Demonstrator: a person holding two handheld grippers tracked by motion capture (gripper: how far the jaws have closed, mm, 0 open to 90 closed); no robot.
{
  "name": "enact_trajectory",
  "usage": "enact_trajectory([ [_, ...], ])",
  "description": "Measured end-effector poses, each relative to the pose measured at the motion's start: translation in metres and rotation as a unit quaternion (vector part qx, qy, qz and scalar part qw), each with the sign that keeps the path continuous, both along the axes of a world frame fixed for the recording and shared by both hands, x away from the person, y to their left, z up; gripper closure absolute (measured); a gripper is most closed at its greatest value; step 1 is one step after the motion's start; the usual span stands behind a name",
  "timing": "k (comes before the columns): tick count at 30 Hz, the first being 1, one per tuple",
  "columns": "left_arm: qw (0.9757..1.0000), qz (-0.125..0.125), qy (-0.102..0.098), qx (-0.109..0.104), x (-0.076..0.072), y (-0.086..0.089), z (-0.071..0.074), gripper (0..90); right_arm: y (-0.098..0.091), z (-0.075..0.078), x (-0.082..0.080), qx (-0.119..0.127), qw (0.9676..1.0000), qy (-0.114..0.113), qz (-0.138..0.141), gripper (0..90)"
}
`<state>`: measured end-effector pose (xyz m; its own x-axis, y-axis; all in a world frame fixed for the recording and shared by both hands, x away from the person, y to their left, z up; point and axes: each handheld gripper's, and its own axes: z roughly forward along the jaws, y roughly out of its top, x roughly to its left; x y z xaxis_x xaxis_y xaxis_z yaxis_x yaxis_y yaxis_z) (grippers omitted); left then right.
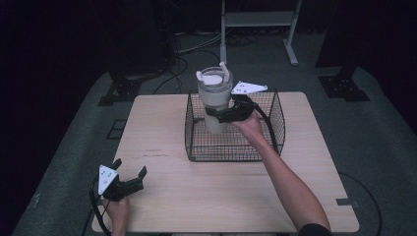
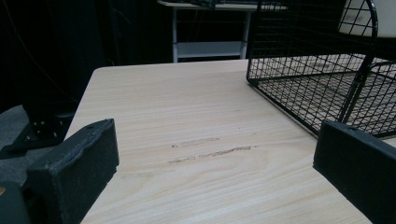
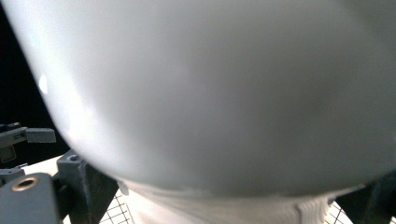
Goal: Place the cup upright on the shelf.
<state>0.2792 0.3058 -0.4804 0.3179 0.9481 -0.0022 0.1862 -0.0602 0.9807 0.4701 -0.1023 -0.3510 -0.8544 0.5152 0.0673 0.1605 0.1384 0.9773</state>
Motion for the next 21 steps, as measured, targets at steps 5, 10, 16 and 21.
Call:
enact_trajectory([
  [5,1.0,0.0,0.0,0.0,0.0,0.0,0.0,0.0,-0.002,-0.012,0.012,-0.001,0.9998,0.017,0.004,8.3],
  [10,1.0,-0.001,0.001,0.001,0.0,0.0,0.0,0.0,-0.004,-0.021,0.021,-0.012,0.9995,0.028,0.006,8.3],
  [16,1.0,-0.001,0.0,0.0,0.0,0.0,0.0,0.0,-0.002,-0.031,0.028,-0.023,0.9989,0.037,0.016,8.3],
  [21,1.0,-0.001,0.0,0.001,0.0,0.0,0.0,0.0,-0.001,-0.043,0.036,-0.034,0.998,0.044,0.029,8.3],
])
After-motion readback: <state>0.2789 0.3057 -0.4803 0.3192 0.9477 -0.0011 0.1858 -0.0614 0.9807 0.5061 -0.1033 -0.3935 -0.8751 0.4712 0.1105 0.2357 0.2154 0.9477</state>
